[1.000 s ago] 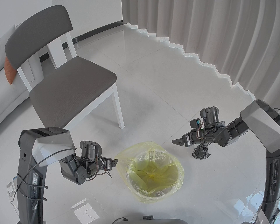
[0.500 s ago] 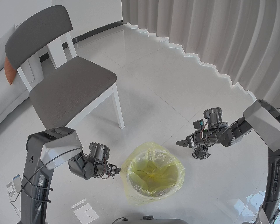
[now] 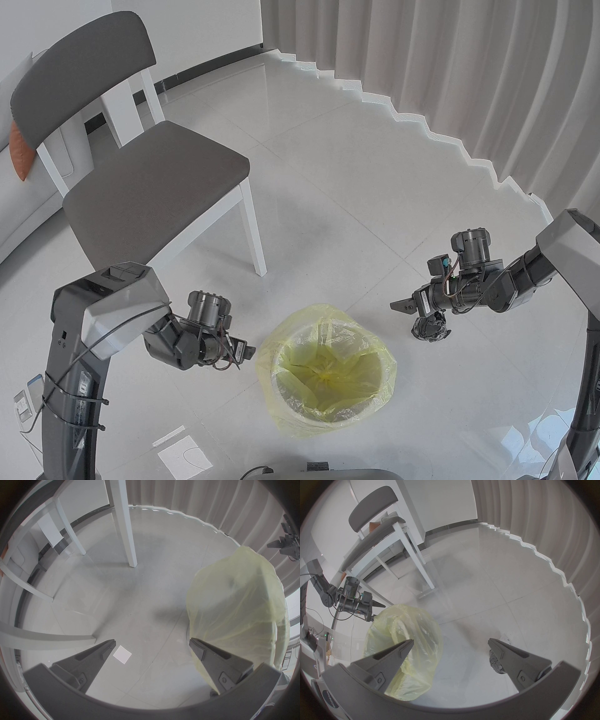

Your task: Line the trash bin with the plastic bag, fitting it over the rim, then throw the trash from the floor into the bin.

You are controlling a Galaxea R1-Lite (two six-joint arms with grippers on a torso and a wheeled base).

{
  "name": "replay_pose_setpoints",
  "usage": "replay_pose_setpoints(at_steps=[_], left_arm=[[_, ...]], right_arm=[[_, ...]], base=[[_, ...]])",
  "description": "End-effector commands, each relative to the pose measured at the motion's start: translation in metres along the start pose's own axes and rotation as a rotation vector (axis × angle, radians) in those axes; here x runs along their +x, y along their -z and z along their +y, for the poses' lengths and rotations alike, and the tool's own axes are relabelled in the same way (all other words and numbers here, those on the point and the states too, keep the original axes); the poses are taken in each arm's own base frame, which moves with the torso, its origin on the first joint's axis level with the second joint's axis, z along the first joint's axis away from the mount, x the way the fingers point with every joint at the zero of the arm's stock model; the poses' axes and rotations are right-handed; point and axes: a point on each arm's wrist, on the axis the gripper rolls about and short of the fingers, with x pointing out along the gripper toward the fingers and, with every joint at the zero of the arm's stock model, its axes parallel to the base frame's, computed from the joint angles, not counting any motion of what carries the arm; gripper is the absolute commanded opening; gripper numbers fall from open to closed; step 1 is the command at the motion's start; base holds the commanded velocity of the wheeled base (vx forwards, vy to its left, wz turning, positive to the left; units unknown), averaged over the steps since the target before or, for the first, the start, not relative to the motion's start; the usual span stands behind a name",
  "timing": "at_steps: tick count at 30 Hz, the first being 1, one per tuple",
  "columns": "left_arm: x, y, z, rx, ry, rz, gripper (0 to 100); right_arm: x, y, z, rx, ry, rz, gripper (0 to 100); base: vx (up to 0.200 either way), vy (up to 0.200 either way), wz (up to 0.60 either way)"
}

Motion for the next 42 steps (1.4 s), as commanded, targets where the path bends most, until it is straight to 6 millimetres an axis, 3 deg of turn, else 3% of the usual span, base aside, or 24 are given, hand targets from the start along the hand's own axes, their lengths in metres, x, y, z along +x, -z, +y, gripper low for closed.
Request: replay_pose_setpoints(at_steps=[1,4,7,10,13,14,16,24,32,42], left_arm=[[-0.032,-0.002,0.035,-0.062,-0.036,-0.081,100],[-0.044,-0.005,0.050,-0.091,-0.036,-0.127,100],[-0.051,-0.013,0.051,-0.138,-0.028,-0.171,100],[-0.056,-0.024,0.044,-0.171,0.008,-0.224,100],[-0.060,-0.044,0.016,-0.170,0.096,-0.303,100],[-0.060,-0.044,0.016,-0.170,0.096,-0.303,100],[-0.056,-0.054,-0.008,-0.156,0.146,-0.323,100],[-0.028,-0.050,-0.048,-0.093,0.211,-0.299,100],[-0.005,-0.052,-0.070,-0.058,0.229,-0.250,100],[0.033,-0.050,-0.073,0.043,0.177,-0.159,100]], right_arm=[[-0.010,0.003,-0.010,0.013,0.024,0.001,100],[-0.010,0.003,-0.011,0.016,0.027,-0.001,100],[-0.011,0.005,-0.010,0.013,0.024,0.002,100],[-0.014,0.005,-0.008,0.012,0.022,0.004,100],[-0.019,0.006,-0.006,0.014,0.023,0.005,100],[-0.019,0.006,-0.006,0.014,0.023,0.005,100],[-0.022,0.010,-0.006,0.017,0.024,0.015,100],[-0.036,0.016,-0.009,0.032,0.039,0.023,100],[-0.038,0.021,-0.009,0.028,0.041,0.021,100],[-0.039,0.026,-0.008,0.018,0.039,0.026,100]], base=[[0.000,0.000,0.00],[0.000,0.000,0.00],[0.000,0.000,0.00],[0.000,0.000,0.00],[0.000,0.000,0.00],[0.000,0.000,0.00],[0.000,0.000,0.00],[0.000,0.000,0.00],[0.000,0.000,0.00],[0.000,0.000,0.00]])
